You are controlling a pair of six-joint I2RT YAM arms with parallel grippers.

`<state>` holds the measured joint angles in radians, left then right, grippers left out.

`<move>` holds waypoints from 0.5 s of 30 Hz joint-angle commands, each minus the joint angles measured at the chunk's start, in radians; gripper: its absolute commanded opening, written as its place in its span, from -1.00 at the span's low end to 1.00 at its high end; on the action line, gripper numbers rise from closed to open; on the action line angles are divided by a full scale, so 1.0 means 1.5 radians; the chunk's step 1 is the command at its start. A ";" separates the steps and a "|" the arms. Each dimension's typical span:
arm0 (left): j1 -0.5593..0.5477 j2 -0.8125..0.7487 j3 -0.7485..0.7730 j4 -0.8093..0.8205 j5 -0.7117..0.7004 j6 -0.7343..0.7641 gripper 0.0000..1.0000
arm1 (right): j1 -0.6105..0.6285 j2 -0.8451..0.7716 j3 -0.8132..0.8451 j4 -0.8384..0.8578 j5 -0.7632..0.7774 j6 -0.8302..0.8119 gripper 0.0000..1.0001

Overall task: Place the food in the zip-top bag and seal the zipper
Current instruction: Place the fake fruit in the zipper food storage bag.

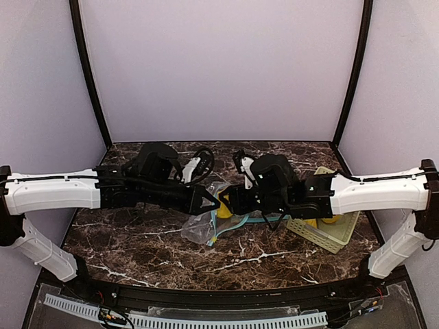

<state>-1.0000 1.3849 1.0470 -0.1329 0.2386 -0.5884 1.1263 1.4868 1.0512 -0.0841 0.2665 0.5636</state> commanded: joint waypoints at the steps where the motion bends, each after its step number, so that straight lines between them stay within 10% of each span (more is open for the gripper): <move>1: 0.013 -0.031 -0.021 0.019 -0.003 -0.021 -0.99 | 0.007 -0.005 0.017 -0.032 0.006 0.014 0.13; 15: 0.036 -0.050 -0.063 0.039 -0.009 -0.043 -0.99 | 0.009 -0.100 -0.008 -0.075 -0.059 0.055 0.41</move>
<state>-0.9527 1.3518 0.9718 -0.0967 0.2279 -0.6445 1.1305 1.4052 1.0546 -0.1741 0.2092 0.6041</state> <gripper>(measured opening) 0.008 0.701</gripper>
